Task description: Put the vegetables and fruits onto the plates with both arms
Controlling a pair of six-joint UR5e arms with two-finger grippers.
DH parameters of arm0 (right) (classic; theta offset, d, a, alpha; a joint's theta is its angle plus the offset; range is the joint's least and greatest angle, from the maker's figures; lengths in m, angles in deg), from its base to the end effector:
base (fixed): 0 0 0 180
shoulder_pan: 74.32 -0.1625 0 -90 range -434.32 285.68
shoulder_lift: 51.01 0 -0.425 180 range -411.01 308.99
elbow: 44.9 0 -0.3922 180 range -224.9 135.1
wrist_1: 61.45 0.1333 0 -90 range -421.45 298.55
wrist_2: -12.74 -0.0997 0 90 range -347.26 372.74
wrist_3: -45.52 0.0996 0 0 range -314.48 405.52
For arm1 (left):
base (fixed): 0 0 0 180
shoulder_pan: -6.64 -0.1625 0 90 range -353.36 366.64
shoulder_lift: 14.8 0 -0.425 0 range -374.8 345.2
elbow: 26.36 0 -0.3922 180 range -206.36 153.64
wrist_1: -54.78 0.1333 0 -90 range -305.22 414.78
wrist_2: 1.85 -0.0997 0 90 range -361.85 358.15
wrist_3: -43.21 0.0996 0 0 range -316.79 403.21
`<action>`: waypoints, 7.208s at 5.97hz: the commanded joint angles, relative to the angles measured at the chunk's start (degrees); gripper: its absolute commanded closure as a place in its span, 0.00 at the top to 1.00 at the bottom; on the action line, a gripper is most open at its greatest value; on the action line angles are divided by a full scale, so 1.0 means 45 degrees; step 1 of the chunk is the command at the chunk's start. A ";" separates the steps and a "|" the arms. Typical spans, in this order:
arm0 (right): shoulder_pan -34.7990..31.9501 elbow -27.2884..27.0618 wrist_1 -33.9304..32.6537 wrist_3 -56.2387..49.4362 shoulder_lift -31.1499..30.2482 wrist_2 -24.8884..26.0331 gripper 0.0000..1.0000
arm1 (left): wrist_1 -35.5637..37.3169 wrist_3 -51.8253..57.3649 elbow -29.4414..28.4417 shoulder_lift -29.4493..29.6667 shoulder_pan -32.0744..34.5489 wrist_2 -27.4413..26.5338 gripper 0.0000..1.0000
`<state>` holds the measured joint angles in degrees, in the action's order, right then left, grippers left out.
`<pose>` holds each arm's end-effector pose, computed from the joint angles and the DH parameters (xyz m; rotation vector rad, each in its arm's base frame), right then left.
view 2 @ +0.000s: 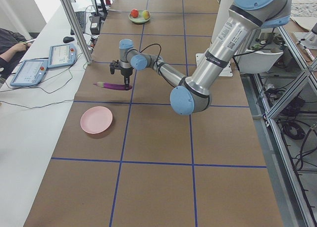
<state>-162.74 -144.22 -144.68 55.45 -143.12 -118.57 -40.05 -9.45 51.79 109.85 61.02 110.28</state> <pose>0.0541 -0.4899 0.5865 0.1602 -0.7370 0.0508 0.3498 -0.6527 0.3956 0.0781 0.6041 -0.1951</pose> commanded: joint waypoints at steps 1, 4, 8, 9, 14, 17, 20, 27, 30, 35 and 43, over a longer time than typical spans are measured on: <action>0.0001 -0.0017 0.0020 0.0000 0.0001 0.0000 1.00 | -0.2034 0.2862 -0.3556 0.0188 0.1930 0.0004 0.00; 0.0001 -0.0115 0.0020 0.0019 0.0001 0.0000 1.00 | -0.3301 0.2973 -0.6138 0.1538 0.2135 0.0003 0.99; 0.0001 -0.0115 0.0000 0.0000 0.0001 -0.0020 1.00 | -0.2911 0.0833 -0.1182 0.0813 -0.0834 0.1347 1.00; 0.0001 -0.0115 0.0000 0.0019 0.0001 -0.0020 1.00 | -0.2911 -0.1419 -0.1059 0.1724 -0.1916 0.1294 1.00; 0.0001 -0.0095 -0.0019 0.0000 0.0020 -0.0020 1.00 | 0.0000 -0.5933 -0.1641 0.4897 -0.5188 -0.0382 1.00; 0.0001 -0.0115 -0.0019 0.0000 0.0001 -0.0020 1.00 | -0.1067 -0.5855 -0.2598 0.4917 -0.5189 -0.1051 0.92; 0.0001 -0.0115 -0.0019 0.0019 0.0039 0.0000 1.00 | -0.1115 -0.5778 -0.2407 0.4937 -0.4976 -0.1167 0.00; 0.0059 -0.0095 0.0000 0.0039 0.0098 0.0019 1.00 | -0.0682 0.8364 -0.4912 0.2457 0.2303 0.0767 0.00; 0.0079 -0.0095 -0.0019 0.0039 0.0098 0.0000 1.00 | -0.2032 0.8344 -0.5806 0.2163 0.2370 -0.0992 1.00; 0.0079 -0.0095 0.0000 0.0098 0.0098 -0.0020 1.00 | -0.1450 1.1188 -0.2336 -0.1497 0.4936 0.3972 1.00; 0.0098 -0.0115 0.0000 0.0098 0.0040 -0.0020 1.00 | 0.4557 1.4633 0.5991 -0.8554 0.7897 0.5082 1.00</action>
<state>-162.35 -144.73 -144.68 55.84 -142.93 -118.65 -17.26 56.57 76.46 74.65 96.47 133.14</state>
